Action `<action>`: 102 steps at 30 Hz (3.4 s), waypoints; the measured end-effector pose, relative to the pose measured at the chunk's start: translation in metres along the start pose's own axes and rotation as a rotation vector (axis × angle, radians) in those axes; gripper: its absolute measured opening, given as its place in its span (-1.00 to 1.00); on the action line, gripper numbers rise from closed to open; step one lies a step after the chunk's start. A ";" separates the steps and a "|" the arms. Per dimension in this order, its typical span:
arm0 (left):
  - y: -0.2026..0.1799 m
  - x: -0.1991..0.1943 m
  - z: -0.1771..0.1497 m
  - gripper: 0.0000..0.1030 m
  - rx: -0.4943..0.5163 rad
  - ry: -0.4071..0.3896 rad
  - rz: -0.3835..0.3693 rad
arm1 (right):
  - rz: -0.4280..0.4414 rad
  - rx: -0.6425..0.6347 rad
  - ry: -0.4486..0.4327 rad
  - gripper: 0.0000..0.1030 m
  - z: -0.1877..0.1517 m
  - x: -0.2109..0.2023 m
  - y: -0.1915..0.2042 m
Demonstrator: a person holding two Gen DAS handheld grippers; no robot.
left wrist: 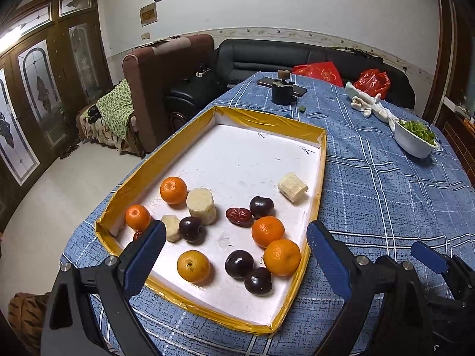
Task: Organize fruits
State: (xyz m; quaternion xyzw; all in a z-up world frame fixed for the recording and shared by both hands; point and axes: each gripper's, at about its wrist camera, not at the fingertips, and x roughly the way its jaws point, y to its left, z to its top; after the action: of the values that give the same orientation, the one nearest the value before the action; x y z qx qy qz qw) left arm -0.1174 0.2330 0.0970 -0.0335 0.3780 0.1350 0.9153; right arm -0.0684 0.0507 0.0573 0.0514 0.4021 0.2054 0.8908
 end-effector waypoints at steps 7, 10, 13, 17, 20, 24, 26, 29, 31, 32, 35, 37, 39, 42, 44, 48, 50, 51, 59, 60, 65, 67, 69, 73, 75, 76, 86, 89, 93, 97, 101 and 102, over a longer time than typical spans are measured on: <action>0.005 0.001 0.000 0.85 -0.007 0.007 -0.003 | -0.009 -0.018 0.008 0.63 -0.001 0.004 0.007; 0.006 0.002 0.000 0.85 -0.009 0.007 -0.003 | -0.011 -0.024 0.012 0.63 -0.002 0.005 0.010; 0.008 0.002 -0.001 0.85 -0.013 0.008 -0.006 | -0.013 -0.030 0.014 0.64 -0.004 0.006 0.013; 0.010 0.003 -0.001 0.85 -0.015 0.008 -0.008 | -0.015 -0.038 0.018 0.64 -0.005 0.007 0.016; 0.009 0.003 -0.001 0.85 -0.015 0.009 -0.008 | -0.015 -0.040 0.019 0.65 -0.005 0.007 0.018; 0.010 0.002 -0.001 0.85 -0.015 0.006 -0.009 | -0.016 -0.042 0.019 0.65 -0.006 0.007 0.018; 0.010 0.002 -0.002 0.85 -0.017 0.003 -0.009 | -0.018 -0.045 0.018 0.65 -0.006 0.007 0.019; 0.011 0.001 -0.002 0.85 -0.022 -0.003 -0.011 | -0.019 -0.047 0.016 0.65 -0.007 0.006 0.020; 0.012 -0.001 -0.003 0.85 -0.028 -0.010 -0.011 | -0.021 -0.049 0.015 0.65 -0.007 0.006 0.020; 0.012 -0.003 -0.003 0.85 -0.031 -0.016 -0.010 | -0.022 -0.050 0.014 0.66 -0.007 0.005 0.020; 0.015 -0.008 -0.003 0.85 -0.043 -0.032 -0.007 | -0.025 -0.054 0.010 0.66 -0.008 0.003 0.022; 0.016 -0.013 -0.003 0.85 -0.048 -0.040 -0.006 | -0.025 -0.058 0.006 0.66 -0.008 0.001 0.023; 0.018 -0.017 -0.003 0.85 -0.055 -0.054 -0.003 | -0.025 -0.062 0.002 0.66 -0.009 -0.002 0.025; 0.020 -0.026 -0.003 0.85 -0.064 -0.080 0.003 | -0.027 -0.071 -0.006 0.67 -0.010 -0.005 0.028; 0.021 -0.033 -0.003 0.85 -0.066 -0.105 0.011 | -0.028 -0.078 -0.013 0.67 -0.011 -0.009 0.031; 0.024 -0.057 -0.005 0.85 -0.083 -0.189 0.031 | -0.029 -0.092 -0.029 0.67 -0.013 -0.017 0.036; 0.027 -0.074 -0.006 0.86 -0.100 -0.249 0.057 | -0.030 -0.099 -0.040 0.67 -0.015 -0.022 0.039; 0.029 -0.082 -0.007 0.94 -0.112 -0.276 0.076 | -0.029 -0.103 -0.047 0.68 -0.015 -0.026 0.041; 0.044 -0.138 -0.026 1.00 -0.210 -0.453 0.224 | -0.020 -0.146 -0.106 0.73 -0.023 -0.052 0.056; 0.044 -0.140 -0.028 1.00 -0.207 -0.459 0.225 | -0.018 -0.150 -0.110 0.73 -0.025 -0.054 0.058; 0.034 -0.137 -0.031 1.00 -0.127 -0.399 0.164 | -0.008 -0.175 -0.131 0.76 -0.032 -0.065 0.065; 0.031 -0.133 -0.031 1.00 -0.112 -0.367 0.140 | -0.005 -0.182 -0.137 0.77 -0.036 -0.069 0.067; 0.030 -0.130 -0.030 1.00 -0.105 -0.343 0.115 | -0.004 -0.184 -0.142 0.77 -0.038 -0.071 0.067; 0.029 -0.126 -0.030 1.00 -0.109 -0.320 0.096 | -0.006 -0.184 -0.151 0.78 -0.041 -0.075 0.065; 0.027 -0.124 -0.030 1.00 -0.104 -0.312 0.093 | -0.003 -0.183 -0.151 0.79 -0.041 -0.075 0.064; 0.026 -0.122 -0.029 1.00 -0.100 -0.310 0.093 | -0.002 -0.182 -0.150 0.79 -0.041 -0.074 0.064; 0.023 -0.097 -0.029 1.00 -0.095 -0.232 0.058 | 0.004 -0.177 -0.117 0.80 -0.042 -0.060 0.061; 0.025 -0.087 -0.029 1.00 -0.101 -0.202 0.047 | 0.005 -0.170 -0.107 0.80 -0.041 -0.055 0.060; 0.025 -0.077 -0.029 1.00 -0.096 -0.179 0.051 | 0.006 -0.170 -0.091 0.80 -0.041 -0.047 0.059; 0.023 -0.068 -0.028 1.00 -0.093 -0.160 0.049 | 0.008 -0.176 -0.075 0.81 -0.042 -0.040 0.061; 0.024 -0.062 -0.028 1.00 -0.092 -0.148 0.052 | 0.011 -0.185 -0.064 0.81 -0.042 -0.035 0.063; 0.024 -0.060 -0.027 1.00 -0.093 -0.145 0.051 | 0.013 -0.189 -0.061 0.81 -0.043 -0.033 0.064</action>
State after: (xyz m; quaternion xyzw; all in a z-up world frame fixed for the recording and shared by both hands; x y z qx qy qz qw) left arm -0.1834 0.2382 0.1206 -0.0564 0.3048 0.1776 0.9340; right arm -0.1402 0.0919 0.0682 -0.0238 0.3532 0.2464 0.9022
